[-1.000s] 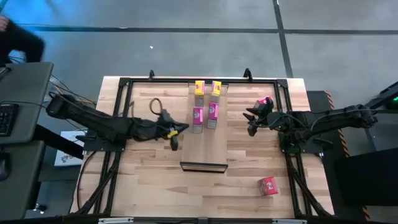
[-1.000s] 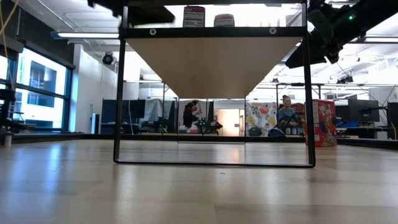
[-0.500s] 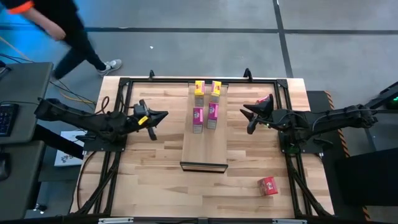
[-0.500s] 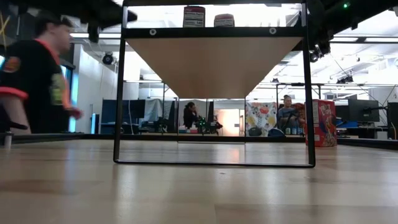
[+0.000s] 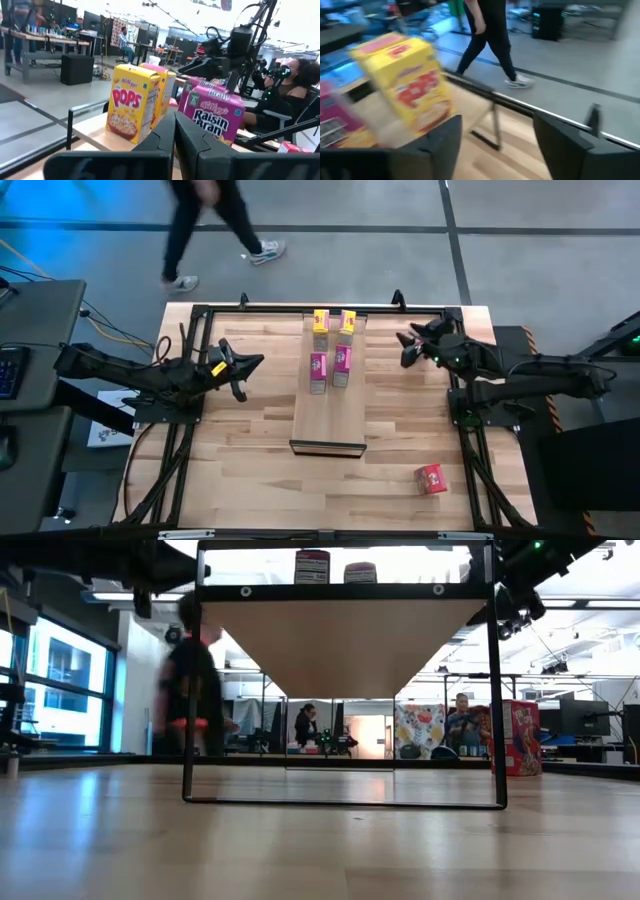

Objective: Stack cereal on shelf
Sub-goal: Put the top red cereal box on the shelf

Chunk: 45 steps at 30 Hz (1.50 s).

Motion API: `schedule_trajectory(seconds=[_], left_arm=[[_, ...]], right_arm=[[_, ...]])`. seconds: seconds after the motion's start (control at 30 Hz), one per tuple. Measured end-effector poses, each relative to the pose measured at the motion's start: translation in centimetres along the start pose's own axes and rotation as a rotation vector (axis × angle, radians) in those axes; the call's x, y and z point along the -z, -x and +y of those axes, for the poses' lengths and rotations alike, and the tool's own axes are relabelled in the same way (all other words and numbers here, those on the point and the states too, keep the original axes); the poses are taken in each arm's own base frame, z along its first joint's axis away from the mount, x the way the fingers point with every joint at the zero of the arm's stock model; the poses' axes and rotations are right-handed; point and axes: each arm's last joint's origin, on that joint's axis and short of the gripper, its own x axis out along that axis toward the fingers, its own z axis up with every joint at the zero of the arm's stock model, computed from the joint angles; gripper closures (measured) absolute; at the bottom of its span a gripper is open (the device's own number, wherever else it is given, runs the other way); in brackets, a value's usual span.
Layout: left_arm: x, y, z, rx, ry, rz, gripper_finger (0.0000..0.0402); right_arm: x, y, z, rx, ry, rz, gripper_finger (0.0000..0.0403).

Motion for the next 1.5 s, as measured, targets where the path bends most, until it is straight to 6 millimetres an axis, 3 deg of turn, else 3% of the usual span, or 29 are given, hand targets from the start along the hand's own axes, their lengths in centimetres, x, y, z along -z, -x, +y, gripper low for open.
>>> schedule_trajectory(seconds=[0.13, 0.27, 0.47, 0.6, 0.97, 1.17, 1.5], left_arm=[[-0.3, 0.0, -0.1, 0.001, -0.011, -0.007, 0.0401], [-0.4, 0.0, -0.1, 0.008, -0.010, -0.008, 0.0401], [-0.4, 0.0, -0.2, 0.041, -0.021, -0.004, 0.0401], [-0.4, 0.0, -0.2, 0.040, -0.042, -0.010, 0.0401], [-0.4, 0.0, -0.2, 0.039, 0.002, -0.008, 0.0401], [-0.4, 0.0, -0.2, 0.037, -0.025, -0.005, 0.0401], [-0.5, 0.0, -0.1, 0.012, -0.040, -0.014, 0.0401]], right_arm=[[-0.2, -0.4, -1.0, 0.080, -0.026, 0.025, 0.0104], [0.4, -0.8, -2.0, 0.160, -0.081, 0.066, 0.0078], [1.8, -0.7, -4.5, 0.468, -0.332, 0.076, 0.0075], [2.1, -1.5, -5.0, 0.555, -0.405, 0.076, 0.0075], [4.8, -5.6, -4.2, 0.718, -0.476, 0.178, 0.0075], [5.6, -5.8, -4.8, 0.803, -0.549, 0.219, 0.0075], [5.7, -5.9, -4.7, 0.803, -0.619, 0.227, 0.0075]])
